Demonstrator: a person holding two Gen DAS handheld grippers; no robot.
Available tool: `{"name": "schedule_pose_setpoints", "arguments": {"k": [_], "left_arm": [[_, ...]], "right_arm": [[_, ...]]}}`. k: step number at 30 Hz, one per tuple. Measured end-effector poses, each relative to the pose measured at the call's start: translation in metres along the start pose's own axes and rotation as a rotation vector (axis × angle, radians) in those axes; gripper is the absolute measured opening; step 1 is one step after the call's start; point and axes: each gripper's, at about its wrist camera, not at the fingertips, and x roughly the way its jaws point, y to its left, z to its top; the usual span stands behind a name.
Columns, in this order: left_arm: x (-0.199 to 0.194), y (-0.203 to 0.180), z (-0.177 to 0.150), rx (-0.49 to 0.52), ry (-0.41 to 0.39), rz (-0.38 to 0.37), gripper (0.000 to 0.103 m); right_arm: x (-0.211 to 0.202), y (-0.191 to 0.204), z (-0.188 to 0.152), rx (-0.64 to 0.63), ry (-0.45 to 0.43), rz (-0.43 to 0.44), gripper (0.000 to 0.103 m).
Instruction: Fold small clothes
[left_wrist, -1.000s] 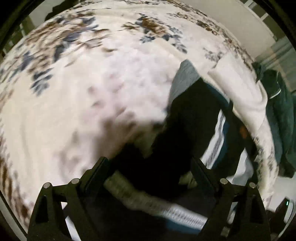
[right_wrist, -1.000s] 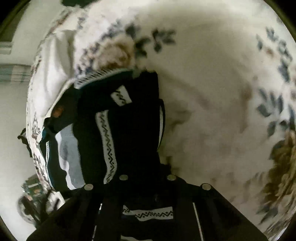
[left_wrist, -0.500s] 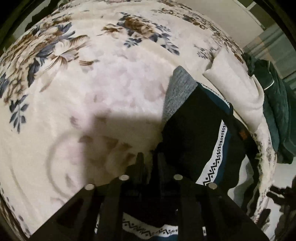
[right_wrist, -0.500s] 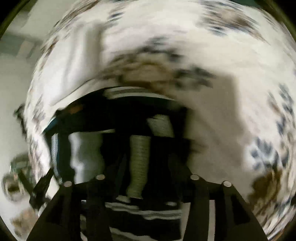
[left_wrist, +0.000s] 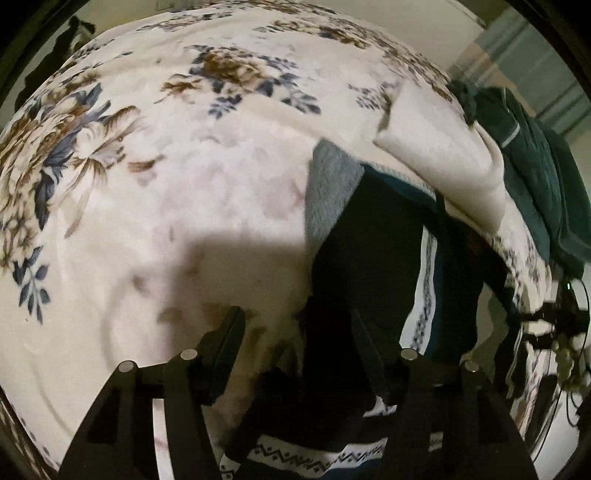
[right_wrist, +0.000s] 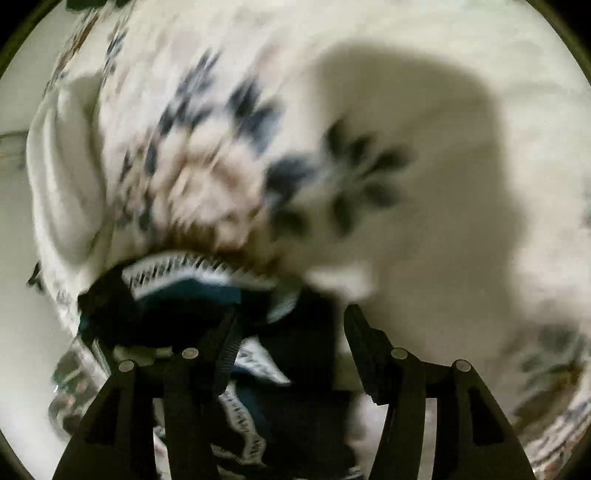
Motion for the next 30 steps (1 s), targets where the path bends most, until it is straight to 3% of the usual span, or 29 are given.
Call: {"name": "schedule_pose_setpoints", "arguments": {"k": [1, 2, 7, 11, 13, 14, 16, 17, 18, 23, 30], "left_arm": [[0.000, 0.000, -0.002, 0.007, 0.005, 0.000, 0.058], [0.000, 0.000, -0.005, 0.018, 0.012, 0.009, 0.058], [-0.012, 0.006, -0.012, 0.029, 0.012, -0.029, 0.058], [-0.016, 0.003, -0.020, 0.055, 0.010, -0.048, 0.058], [-0.021, 0.000, -0.026, 0.059, 0.003, -0.042, 0.058], [-0.026, -0.002, -0.030, 0.060, -0.003, -0.043, 0.058], [-0.035, -0.010, -0.038, 0.075, -0.018, -0.035, 0.058], [-0.044, -0.019, -0.047, 0.098, -0.031, -0.020, 0.058], [-0.049, -0.024, -0.053, 0.111, -0.036, -0.011, 0.058], [-0.078, -0.083, -0.131, 0.182, -0.023, 0.067, 0.058], [-0.076, -0.188, -0.286, 0.149, 0.194, 0.082, 0.058]], "right_arm": [[0.003, 0.005, -0.003, -0.015, -0.026, -0.017, 0.039], [0.004, 0.013, -0.007, -0.030, -0.061, -0.048, 0.012], [-0.036, 0.037, -0.009, -0.060, -0.347, -0.345, 0.010], [-0.031, 0.030, 0.014, -0.030, -0.292, -0.378, 0.010], [-0.020, 0.033, 0.025, -0.069, -0.193, -0.324, 0.013], [-0.020, 0.033, 0.028, -0.066, -0.167, -0.326, 0.018], [-0.029, 0.030, 0.029, -0.064, -0.129, -0.248, 0.031], [-0.038, 0.027, 0.030, -0.070, -0.129, -0.214, 0.049], [-0.051, 0.018, 0.029, -0.077, -0.138, -0.186, 0.058], [-0.097, -0.028, 0.001, -0.145, -0.133, -0.056, 0.058], [-0.127, -0.133, -0.079, -0.235, 0.046, 0.041, 0.058]]}}
